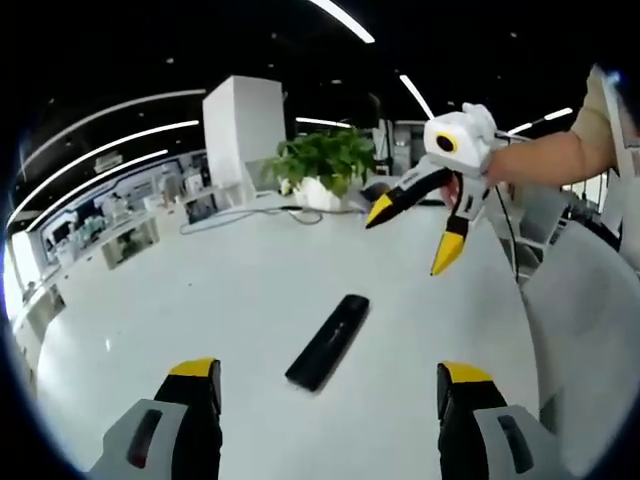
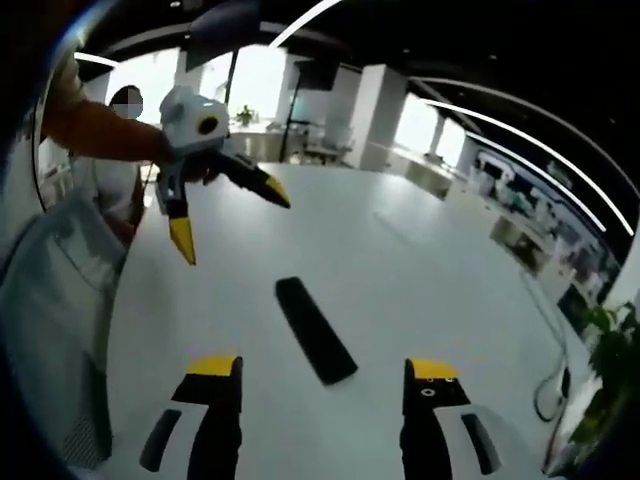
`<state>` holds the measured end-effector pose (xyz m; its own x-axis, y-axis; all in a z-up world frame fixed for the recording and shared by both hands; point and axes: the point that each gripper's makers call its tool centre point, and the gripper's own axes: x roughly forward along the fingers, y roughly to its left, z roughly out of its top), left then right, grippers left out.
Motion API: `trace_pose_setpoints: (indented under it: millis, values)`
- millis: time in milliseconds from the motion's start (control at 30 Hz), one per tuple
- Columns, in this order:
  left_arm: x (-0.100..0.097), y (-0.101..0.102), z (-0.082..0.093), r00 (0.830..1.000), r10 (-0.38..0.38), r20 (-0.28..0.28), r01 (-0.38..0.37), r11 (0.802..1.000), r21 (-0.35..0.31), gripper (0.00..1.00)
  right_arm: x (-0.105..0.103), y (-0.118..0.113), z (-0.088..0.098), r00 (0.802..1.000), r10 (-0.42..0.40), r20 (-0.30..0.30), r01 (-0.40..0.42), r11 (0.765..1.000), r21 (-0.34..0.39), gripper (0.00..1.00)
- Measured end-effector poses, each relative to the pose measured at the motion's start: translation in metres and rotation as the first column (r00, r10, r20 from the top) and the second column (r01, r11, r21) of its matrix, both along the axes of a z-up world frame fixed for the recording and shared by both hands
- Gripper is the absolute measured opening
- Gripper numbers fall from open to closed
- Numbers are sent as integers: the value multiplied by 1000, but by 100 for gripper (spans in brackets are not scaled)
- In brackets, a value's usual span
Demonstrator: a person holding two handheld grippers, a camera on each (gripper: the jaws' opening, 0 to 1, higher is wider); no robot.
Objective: Press the specified remote control buttons in sequence, fully releasing each button before pressing the next.
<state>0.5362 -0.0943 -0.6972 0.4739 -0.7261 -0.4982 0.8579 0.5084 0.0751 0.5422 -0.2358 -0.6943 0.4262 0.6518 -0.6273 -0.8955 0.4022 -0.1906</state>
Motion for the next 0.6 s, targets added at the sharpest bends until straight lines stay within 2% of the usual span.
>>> trace_pose_setpoints:
  millis: [267, 400, 600]
  values:
    - [4, 0, -6, 1000, -10, -8, 10, 1000, 10, 89, 3, 3, -6, 1000, 15, -14, -15, 1000, -13, 61]
    - [5, -1, -8, 1000, -20, -15, 20, 1000, 15, 83, 6, 3, -8, 1000, 16, -18, -16, 1000, -15, 61]
    - [8, -2, -10, 1000, -26, -17, 27, 999, 20, 82, 9, 3, -9, 1000, 22, -20, -22, 1000, -20, 60]
